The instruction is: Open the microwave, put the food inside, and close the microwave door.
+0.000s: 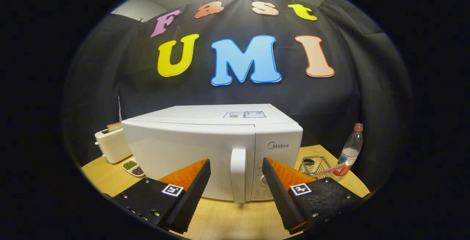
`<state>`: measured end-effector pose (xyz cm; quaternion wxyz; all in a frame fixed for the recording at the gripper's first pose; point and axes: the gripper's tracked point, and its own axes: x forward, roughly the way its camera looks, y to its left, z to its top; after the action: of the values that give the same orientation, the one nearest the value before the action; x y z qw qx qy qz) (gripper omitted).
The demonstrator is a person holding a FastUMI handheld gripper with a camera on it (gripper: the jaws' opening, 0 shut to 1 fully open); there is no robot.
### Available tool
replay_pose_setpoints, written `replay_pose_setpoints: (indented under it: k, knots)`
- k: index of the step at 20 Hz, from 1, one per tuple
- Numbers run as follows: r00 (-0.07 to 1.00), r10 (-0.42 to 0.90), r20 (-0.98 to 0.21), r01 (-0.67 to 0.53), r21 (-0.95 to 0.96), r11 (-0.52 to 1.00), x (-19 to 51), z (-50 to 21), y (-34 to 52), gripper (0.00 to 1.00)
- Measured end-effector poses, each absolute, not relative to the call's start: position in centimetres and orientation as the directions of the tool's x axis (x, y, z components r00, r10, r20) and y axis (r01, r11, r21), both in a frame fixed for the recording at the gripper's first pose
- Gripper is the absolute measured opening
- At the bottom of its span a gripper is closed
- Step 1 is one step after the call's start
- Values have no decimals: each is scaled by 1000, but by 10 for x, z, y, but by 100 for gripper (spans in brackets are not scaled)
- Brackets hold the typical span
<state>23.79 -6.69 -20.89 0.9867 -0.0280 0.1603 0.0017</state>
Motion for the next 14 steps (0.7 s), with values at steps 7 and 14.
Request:
replay_pose_setpoints:
  k: [7,14]
  knots:
    - [932,-9,-363,-15,-64,998,249,-233,-64,62]
    - [935,-48,-351,16,-93,996,262,-233,-69,34]
